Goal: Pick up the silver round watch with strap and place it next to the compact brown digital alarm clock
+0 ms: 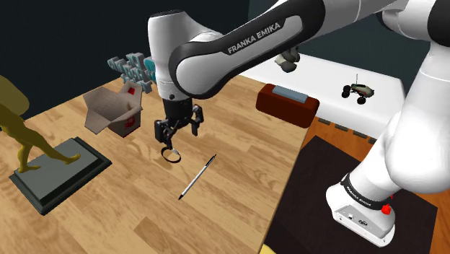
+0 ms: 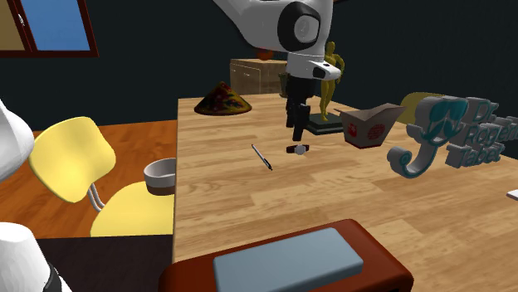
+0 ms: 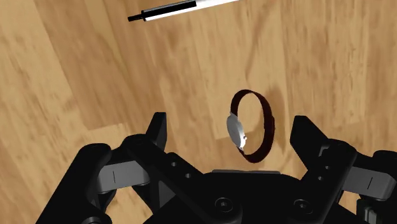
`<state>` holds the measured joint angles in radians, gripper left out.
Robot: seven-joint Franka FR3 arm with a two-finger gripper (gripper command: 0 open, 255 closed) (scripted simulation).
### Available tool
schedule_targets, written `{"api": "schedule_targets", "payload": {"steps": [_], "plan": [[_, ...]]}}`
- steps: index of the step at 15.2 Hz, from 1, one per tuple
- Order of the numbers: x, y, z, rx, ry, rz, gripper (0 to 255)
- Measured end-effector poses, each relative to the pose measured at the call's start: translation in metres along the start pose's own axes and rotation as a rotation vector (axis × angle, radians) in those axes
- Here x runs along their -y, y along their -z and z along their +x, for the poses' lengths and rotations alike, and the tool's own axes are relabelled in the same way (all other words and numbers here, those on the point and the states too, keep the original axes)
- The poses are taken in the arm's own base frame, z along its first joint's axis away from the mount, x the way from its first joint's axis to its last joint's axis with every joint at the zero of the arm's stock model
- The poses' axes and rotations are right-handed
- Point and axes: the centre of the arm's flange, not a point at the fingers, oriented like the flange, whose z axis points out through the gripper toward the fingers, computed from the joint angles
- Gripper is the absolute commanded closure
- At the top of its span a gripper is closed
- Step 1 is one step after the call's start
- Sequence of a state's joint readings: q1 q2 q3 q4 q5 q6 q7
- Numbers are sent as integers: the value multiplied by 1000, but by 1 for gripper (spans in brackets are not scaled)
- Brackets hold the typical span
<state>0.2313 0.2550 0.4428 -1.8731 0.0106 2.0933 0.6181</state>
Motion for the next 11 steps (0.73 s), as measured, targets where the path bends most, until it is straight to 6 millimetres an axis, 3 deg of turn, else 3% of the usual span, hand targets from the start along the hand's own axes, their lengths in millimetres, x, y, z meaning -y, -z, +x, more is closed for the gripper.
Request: {"api": "schedule_targets", "payload": {"steps": [3,11], "plan": [[11,-14,6,-1,3,5,0],[13,-48,7,-1,3,5,0]]}}
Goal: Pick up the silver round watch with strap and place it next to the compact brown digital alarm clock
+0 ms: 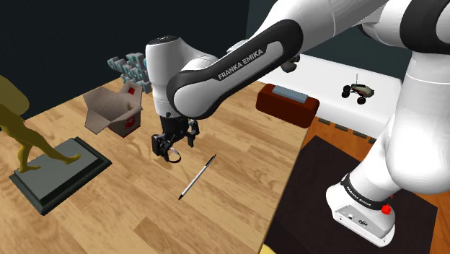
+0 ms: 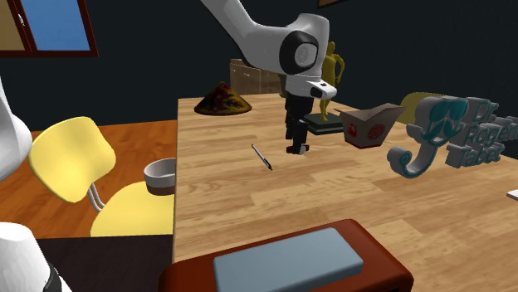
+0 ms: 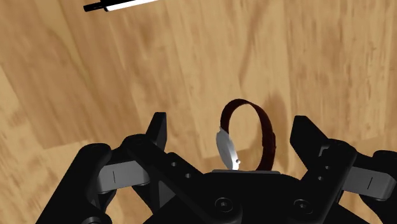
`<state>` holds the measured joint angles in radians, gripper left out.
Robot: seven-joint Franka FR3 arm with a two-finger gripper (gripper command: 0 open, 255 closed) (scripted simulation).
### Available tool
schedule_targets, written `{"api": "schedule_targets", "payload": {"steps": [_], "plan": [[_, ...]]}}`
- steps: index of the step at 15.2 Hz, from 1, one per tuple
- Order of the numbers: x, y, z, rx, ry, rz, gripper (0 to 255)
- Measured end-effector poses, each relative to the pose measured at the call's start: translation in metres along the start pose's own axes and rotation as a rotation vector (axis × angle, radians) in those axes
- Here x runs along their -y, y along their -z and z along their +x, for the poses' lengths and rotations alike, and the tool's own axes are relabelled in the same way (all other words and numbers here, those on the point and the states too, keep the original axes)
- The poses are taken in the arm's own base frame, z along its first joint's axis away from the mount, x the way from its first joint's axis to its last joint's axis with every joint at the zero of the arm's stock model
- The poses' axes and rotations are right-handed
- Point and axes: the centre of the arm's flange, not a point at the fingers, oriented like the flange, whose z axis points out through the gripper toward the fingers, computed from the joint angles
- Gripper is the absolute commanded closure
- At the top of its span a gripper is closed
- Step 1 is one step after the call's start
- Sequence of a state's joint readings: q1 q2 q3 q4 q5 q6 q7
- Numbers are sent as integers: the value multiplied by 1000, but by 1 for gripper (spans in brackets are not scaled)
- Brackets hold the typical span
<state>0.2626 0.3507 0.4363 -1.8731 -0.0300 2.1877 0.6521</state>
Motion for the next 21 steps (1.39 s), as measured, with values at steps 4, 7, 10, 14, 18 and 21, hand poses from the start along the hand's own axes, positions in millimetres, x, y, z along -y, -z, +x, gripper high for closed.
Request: {"api": "schedule_targets", "payload": {"steps": [4,7,10,14,18,21], "plan": [[0,-1,0,0,0,0,0],[0,-1,0,0,0,0,255],[0,-1,0,0,0,0,255],[0,-1,0,0,0,0,255],[1,11,-1,0,0,0,255],[2,26,-2,-1,0,0,255]]}}
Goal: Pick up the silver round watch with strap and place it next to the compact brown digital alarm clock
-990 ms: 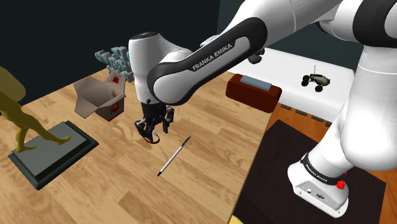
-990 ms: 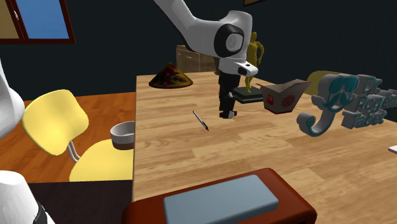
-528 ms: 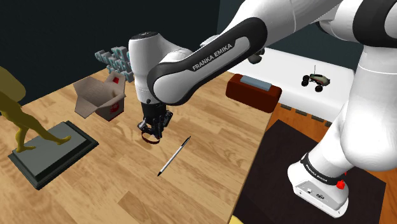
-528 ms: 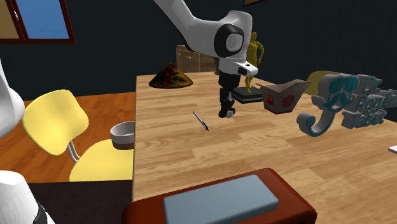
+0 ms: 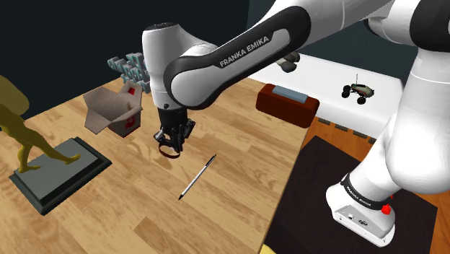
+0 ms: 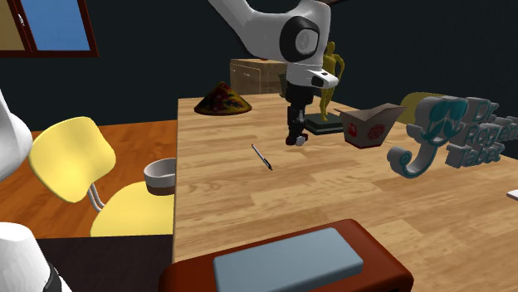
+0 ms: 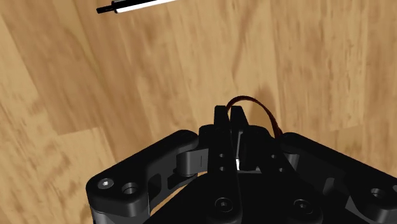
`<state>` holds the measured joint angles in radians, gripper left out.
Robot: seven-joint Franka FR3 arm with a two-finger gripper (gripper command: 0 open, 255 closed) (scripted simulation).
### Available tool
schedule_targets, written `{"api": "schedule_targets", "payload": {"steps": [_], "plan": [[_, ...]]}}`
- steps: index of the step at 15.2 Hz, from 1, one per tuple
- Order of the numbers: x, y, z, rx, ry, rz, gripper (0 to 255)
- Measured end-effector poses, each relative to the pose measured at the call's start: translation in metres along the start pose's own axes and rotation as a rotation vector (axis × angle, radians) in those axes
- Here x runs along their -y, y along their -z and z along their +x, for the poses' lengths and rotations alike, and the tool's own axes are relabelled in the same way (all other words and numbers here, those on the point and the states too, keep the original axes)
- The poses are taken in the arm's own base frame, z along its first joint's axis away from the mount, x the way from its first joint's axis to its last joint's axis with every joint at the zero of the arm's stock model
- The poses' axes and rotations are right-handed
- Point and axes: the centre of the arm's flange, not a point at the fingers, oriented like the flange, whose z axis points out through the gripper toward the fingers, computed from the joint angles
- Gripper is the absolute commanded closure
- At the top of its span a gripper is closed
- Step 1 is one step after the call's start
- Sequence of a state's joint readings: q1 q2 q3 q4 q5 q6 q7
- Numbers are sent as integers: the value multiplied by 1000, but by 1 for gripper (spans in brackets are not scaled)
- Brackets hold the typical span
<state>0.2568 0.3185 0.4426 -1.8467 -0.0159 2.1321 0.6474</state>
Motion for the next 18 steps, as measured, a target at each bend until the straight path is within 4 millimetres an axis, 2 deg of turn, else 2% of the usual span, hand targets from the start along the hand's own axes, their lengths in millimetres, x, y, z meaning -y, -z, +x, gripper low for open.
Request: {"api": "schedule_targets", "payload": {"steps": [18], "plan": [[10,94,-8,0,0,0,255]]}}
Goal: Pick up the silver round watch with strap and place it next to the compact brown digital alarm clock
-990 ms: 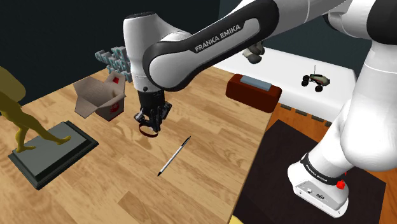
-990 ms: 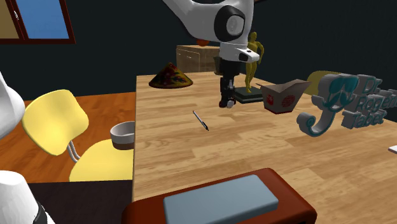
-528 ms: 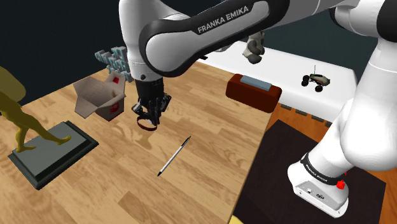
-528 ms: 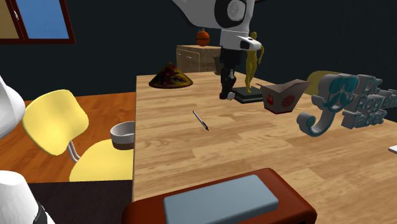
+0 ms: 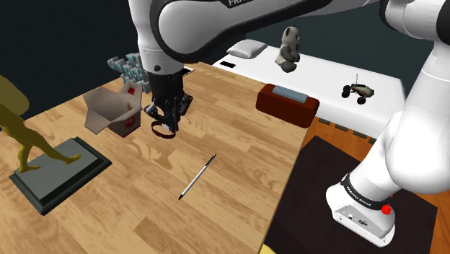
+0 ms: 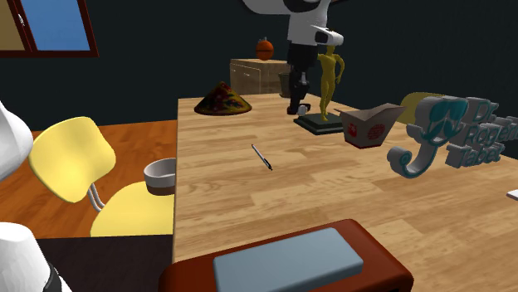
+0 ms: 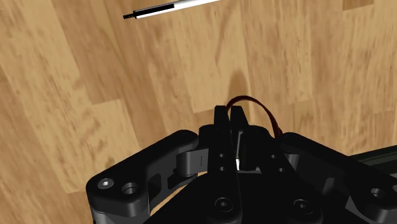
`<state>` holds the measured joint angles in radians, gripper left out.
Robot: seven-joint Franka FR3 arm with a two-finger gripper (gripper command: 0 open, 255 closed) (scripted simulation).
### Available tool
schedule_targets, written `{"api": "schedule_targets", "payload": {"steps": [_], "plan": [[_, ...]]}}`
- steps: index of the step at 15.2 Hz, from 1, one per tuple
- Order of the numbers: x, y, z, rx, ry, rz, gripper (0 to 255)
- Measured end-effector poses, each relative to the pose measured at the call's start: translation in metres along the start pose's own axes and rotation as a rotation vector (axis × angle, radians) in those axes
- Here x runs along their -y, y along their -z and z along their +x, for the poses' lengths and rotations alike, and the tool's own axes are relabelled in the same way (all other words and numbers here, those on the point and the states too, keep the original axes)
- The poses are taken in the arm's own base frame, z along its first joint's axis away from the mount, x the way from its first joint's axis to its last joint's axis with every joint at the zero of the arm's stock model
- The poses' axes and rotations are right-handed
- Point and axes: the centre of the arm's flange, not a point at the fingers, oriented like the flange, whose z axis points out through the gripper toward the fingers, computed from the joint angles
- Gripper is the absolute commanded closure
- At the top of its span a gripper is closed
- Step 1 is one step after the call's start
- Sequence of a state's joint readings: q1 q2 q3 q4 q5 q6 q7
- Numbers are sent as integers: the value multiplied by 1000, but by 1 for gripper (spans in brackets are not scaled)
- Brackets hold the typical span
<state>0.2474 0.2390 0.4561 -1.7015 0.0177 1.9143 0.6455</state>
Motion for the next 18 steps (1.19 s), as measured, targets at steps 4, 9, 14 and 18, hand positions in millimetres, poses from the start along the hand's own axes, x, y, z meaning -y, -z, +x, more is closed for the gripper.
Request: {"api": "schedule_targets", "payload": {"steps": [4,9,14,18], "plan": [[1,20,-2,0,0,0,255],[3,47,-3,0,0,0,255],[-8,64,-15,0,0,0,255],[-46,64,-41,0,1,-1,255]]}}
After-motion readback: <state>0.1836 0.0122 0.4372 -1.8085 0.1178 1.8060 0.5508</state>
